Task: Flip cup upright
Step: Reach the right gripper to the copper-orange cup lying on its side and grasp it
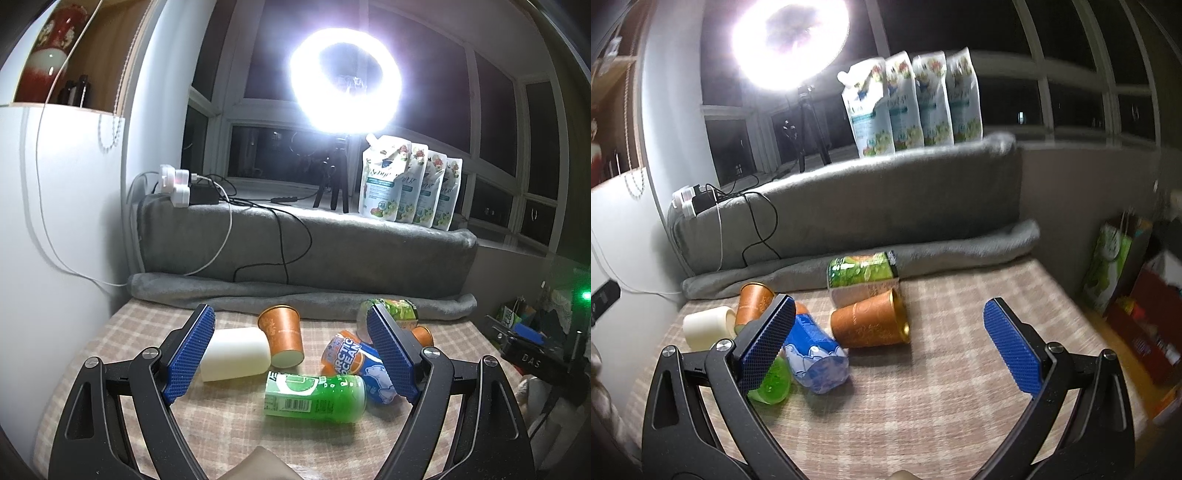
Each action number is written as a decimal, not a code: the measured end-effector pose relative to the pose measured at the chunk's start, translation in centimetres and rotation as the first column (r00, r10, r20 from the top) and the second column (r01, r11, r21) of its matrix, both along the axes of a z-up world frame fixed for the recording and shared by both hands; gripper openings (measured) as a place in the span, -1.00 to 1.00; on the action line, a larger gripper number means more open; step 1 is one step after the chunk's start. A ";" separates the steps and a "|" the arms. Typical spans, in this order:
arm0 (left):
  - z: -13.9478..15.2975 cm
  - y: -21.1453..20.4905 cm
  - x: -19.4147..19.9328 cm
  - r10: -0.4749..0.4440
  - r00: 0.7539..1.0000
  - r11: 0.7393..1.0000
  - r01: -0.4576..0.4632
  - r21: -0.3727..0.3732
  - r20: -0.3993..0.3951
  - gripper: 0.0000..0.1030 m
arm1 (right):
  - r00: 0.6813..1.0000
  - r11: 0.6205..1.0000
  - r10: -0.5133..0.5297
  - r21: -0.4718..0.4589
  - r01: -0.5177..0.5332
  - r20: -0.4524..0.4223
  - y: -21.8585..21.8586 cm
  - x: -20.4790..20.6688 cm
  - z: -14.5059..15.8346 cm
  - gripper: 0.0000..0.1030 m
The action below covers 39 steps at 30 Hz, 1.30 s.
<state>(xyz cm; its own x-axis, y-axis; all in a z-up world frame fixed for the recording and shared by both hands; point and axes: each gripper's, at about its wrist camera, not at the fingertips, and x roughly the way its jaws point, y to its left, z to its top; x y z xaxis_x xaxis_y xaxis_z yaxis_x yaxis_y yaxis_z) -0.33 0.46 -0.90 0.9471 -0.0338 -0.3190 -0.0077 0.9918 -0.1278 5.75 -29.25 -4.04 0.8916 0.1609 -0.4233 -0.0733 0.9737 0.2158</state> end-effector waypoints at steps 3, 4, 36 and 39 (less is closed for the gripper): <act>-0.3 0.0 0.4 -0.014 1.000 1.000 0.014 0.003 -0.026 0.64 | 0.997 0.995 0.025 0.095 -0.018 -0.071 -0.6 1.5 -1.0 1.00; -0.4 0.0 0.5 -0.022 0.999 1.000 0.022 0.006 -0.035 0.64 | 0.995 0.991 0.032 0.132 -0.020 -0.095 -0.9 2.0 -1.4 1.00; -1.1 2.6 1.2 0.012 0.996 0.999 -0.015 -0.039 -0.089 0.64 | 0.864 0.647 0.139 0.705 0.291 -0.484 -1.4 14.8 -13.5 0.58; -1.1 2.7 1.2 0.011 0.996 0.999 -0.015 -0.040 -0.089 0.64 | 0.864 0.668 0.126 0.686 0.290 -0.488 -1.0 15.4 -13.4 0.48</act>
<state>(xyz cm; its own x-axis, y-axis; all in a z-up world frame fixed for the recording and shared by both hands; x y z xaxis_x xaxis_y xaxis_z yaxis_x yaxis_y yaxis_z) 0.84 3.12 -2.02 0.9157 -0.0363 -0.4003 -0.0334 0.9856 -0.1658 21.13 -30.30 -17.42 0.6425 0.5304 -0.5530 0.3076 0.4826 0.8201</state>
